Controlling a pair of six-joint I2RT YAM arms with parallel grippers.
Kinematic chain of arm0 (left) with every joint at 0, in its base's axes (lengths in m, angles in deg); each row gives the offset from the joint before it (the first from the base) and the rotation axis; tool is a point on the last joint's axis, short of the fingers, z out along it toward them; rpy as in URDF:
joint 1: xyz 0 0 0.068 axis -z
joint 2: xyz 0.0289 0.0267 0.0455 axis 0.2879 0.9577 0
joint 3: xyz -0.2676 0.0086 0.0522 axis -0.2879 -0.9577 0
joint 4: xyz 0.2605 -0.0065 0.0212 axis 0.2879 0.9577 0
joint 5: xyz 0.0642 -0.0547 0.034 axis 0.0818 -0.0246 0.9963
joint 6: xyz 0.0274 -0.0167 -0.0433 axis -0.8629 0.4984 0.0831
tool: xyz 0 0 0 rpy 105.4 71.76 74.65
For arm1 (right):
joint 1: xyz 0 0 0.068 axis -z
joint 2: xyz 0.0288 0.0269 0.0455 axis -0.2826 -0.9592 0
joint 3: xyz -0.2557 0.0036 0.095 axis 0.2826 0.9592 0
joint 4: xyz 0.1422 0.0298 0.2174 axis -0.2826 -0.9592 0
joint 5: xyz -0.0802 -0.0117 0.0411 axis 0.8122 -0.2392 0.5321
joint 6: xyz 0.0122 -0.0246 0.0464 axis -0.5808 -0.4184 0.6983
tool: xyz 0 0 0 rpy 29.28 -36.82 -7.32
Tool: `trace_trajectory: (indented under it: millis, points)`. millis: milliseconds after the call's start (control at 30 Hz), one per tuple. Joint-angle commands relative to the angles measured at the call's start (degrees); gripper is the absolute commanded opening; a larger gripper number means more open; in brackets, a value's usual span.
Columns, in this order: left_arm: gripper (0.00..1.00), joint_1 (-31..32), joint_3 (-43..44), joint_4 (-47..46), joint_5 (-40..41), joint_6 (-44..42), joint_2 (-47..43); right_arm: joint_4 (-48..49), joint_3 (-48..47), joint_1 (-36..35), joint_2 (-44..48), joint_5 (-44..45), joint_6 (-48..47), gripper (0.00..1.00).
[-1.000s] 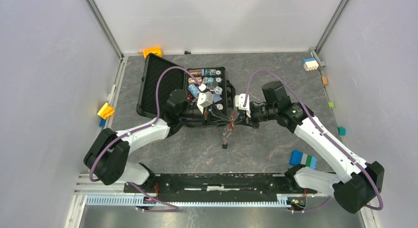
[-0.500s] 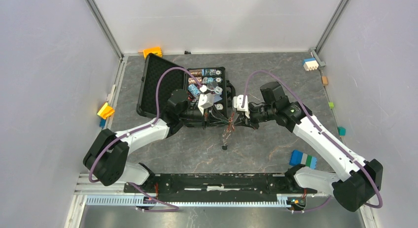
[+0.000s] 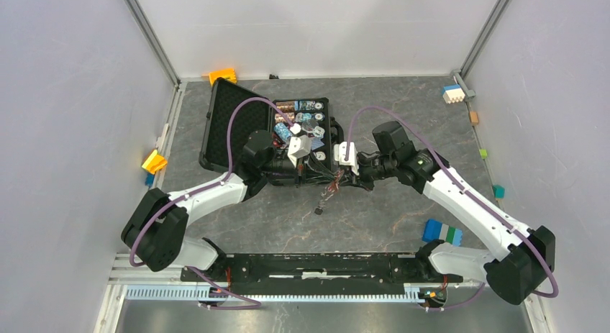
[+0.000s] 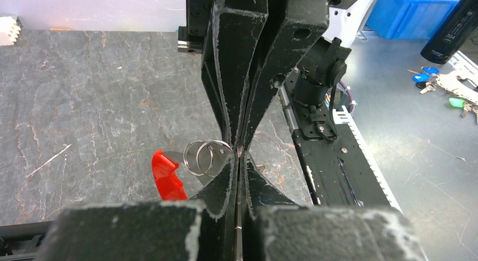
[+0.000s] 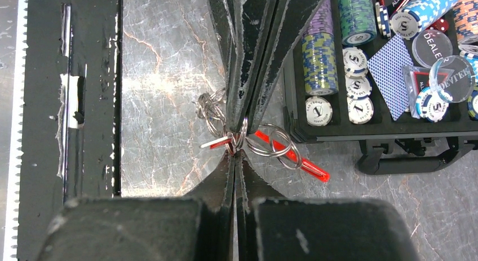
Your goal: Put the keys on the keyring
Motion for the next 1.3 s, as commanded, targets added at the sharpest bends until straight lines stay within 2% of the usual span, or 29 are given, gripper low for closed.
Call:
trace_trajectory:
  millis: [0,233,400,667,800,1033,1167,1267]
  points:
    - [0.02,0.0,1.3,-4.9,-1.3,0.8,-1.5,0.9,-1.8,-0.5,-0.4,1.9,0.4,0.0]
    - [0.02,0.0,1.4,-1.6,-3.6,-2.6,-1.8,-3.1,-5.2,-0.5,-0.9,3.4,-2.1,0.0]
    - [0.02,-0.3,1.7,-1.4,-0.6,-1.5,-2.1,-3.7,-3.9,-0.6,3.2,4.1,-3.7,0.22]
    - [0.02,-0.4,2.6,-3.8,5.8,5.2,-1.6,0.0,3.1,-0.6,7.0,-3.2,-4.3,0.5]
    - [0.02,-0.4,2.3,-5.8,5.5,7.7,-1.3,6.1,6.1,-0.5,7.0,-2.5,-1.2,0.53]
    - [0.02,-0.4,1.8,-7.6,5.0,9.4,-1.5,11.1,7.0,-0.5,4.7,-1.5,1.8,0.61]
    - [0.02,-0.3,1.4,-7.8,5.0,9.2,-1.5,13.4,6.7,-0.5,4.4,-1.1,3.4,0.62]
    - [0.02,-0.4,1.3,-7.7,5.1,9.1,-1.5,14.0,6.5,-0.5,4.3,-1.3,3.9,0.58]
